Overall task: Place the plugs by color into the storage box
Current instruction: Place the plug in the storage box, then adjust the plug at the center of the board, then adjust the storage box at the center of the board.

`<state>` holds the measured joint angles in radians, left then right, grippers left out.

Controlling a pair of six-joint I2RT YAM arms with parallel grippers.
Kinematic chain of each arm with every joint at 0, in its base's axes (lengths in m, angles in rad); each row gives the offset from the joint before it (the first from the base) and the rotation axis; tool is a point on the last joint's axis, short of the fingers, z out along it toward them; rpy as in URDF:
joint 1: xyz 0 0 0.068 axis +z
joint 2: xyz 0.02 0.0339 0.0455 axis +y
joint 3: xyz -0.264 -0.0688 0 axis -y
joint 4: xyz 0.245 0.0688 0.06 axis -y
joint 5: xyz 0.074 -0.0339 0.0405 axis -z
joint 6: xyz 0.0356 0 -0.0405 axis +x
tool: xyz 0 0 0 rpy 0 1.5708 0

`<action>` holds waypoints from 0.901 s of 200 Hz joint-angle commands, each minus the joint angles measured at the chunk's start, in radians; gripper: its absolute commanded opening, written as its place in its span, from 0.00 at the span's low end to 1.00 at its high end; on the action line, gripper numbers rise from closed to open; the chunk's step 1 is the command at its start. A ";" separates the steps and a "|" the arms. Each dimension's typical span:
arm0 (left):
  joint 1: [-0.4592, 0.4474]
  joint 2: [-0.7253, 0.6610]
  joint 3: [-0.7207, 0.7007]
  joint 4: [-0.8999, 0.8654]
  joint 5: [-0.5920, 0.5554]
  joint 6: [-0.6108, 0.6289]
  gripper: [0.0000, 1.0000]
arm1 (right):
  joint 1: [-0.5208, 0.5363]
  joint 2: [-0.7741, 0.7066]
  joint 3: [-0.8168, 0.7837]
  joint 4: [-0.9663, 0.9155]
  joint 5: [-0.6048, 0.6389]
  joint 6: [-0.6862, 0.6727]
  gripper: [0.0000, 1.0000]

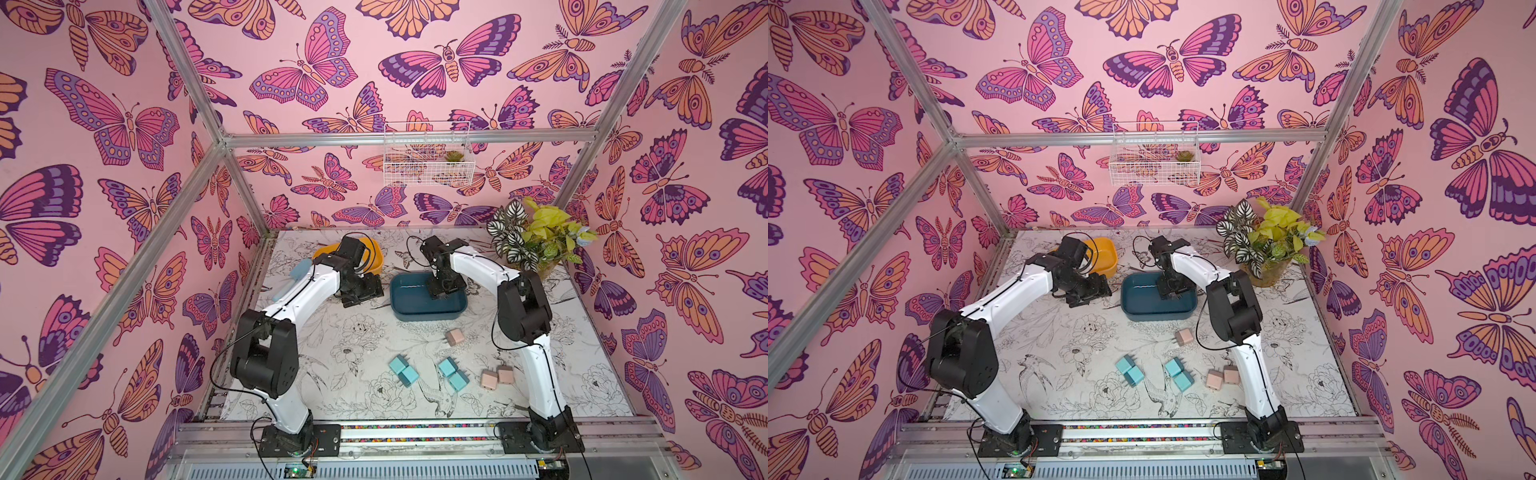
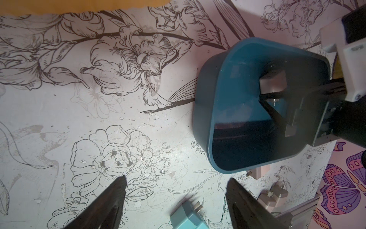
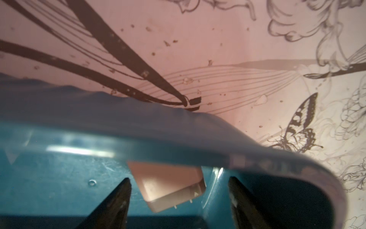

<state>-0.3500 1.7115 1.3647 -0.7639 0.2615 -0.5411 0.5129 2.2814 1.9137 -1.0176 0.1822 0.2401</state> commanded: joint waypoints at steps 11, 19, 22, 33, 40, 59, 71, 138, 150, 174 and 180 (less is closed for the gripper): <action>0.000 -0.011 0.010 -0.029 -0.007 0.017 0.81 | -0.003 -0.151 0.011 -0.007 0.034 0.024 0.86; 0.000 -0.009 0.016 -0.029 -0.005 0.015 0.81 | -0.004 -0.186 0.014 -0.024 0.030 0.027 0.88; 0.000 -0.007 0.018 -0.028 -0.004 0.014 0.82 | -0.004 -0.201 0.014 -0.031 0.027 0.028 0.88; 0.000 -0.003 0.021 -0.029 -0.001 0.012 0.81 | -0.004 -0.259 -0.006 -0.054 0.010 0.035 0.90; 0.000 0.001 0.023 -0.028 0.001 0.011 0.81 | -0.002 -0.307 -0.039 -0.055 -0.006 0.037 0.90; 0.000 0.011 0.024 -0.028 0.005 0.010 0.81 | 0.001 -0.443 -0.177 -0.039 -0.042 0.043 0.92; -0.001 0.017 0.025 -0.029 0.007 0.010 0.81 | 0.002 -0.522 -0.273 -0.027 -0.066 0.047 0.92; -0.013 0.032 0.045 -0.026 0.018 0.011 0.81 | 0.029 -0.766 -0.694 0.106 -0.164 0.103 0.92; -0.017 0.032 0.047 -0.027 0.018 0.013 0.81 | 0.032 -0.763 -0.735 0.135 -0.178 0.113 0.92; -0.019 0.034 0.052 -0.026 0.021 0.014 0.82 | 0.047 -0.742 -0.787 0.198 -0.202 0.120 0.91; -0.020 0.037 0.055 -0.026 0.021 0.011 0.81 | 0.052 -0.729 -0.790 0.204 -0.203 0.118 0.91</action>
<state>-0.3618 1.7245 1.3987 -0.7673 0.2703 -0.5392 0.5453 1.5326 1.1404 -0.8921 0.0162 0.3340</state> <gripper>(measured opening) 0.815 0.912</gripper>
